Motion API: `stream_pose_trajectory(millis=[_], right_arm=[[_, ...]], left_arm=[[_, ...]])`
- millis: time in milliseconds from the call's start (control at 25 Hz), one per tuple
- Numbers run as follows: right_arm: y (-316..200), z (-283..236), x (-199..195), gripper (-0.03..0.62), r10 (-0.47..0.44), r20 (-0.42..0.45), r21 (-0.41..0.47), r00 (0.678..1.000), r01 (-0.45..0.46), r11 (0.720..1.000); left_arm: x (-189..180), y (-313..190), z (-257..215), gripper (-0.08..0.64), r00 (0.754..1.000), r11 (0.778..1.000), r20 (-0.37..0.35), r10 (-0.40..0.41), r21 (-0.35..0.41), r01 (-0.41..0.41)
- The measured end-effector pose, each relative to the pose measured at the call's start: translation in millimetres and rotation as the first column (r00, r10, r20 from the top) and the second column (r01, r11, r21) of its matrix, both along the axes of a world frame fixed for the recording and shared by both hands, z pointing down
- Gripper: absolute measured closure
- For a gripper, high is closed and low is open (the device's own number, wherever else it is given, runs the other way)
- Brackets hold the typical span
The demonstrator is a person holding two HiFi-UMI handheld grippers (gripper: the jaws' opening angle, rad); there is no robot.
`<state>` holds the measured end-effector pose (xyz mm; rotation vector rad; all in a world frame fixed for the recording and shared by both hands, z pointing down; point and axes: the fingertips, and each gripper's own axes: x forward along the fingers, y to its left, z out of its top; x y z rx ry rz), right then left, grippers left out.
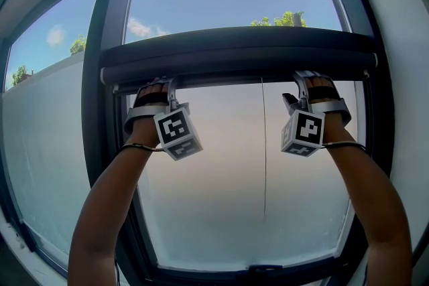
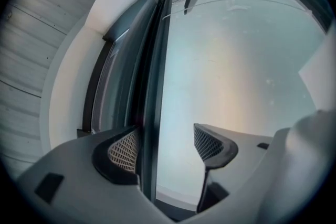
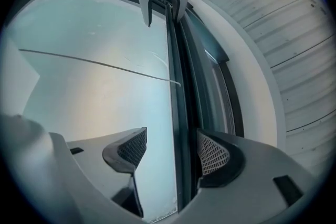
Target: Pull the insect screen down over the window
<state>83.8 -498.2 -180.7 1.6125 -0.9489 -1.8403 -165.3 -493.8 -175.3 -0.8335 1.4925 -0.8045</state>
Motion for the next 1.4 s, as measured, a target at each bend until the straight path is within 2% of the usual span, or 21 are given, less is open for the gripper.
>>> stream_pose_trajectory(millis=[160,400,800,960,1120,1400], right_arm=[[-9,-3,-1,0.317,0.031,-0.011,-0.038,0.999,-0.032,0.999],[-16,-1,1,0.313,0.041,-0.047,-0.045,0.998,-0.043,0.998],[-23,0,7,0.282,0.072,-0.045,-0.03,0.996,-0.074,0.997],[-22,6,7,0.282,0.084,-0.051,-0.049,0.995,-0.086,0.995],[-19,9,7,0.282,0.096,-0.058,-0.07,0.994,-0.1,0.993],[-22,31,8,0.282,0.097,-0.076,-0.097,0.992,-0.104,0.99]], left_arm=[[-1,-5,-1,0.259,1.0,1.0,0.0,-0.012,0.004,0.012],[-2,-6,0,0.259,1.0,1.0,0.01,-0.004,0.0,0.004],[0,-8,-1,0.259,1.0,0.999,0.01,0.006,0.05,-0.007],[3,-5,4,0.259,0.998,0.997,-0.023,0.064,0.036,-0.063],[1,-4,7,0.259,0.999,0.999,0.005,0.032,0.029,-0.032],[3,-5,29,0.259,0.999,0.999,0.018,0.041,-0.01,-0.041]])
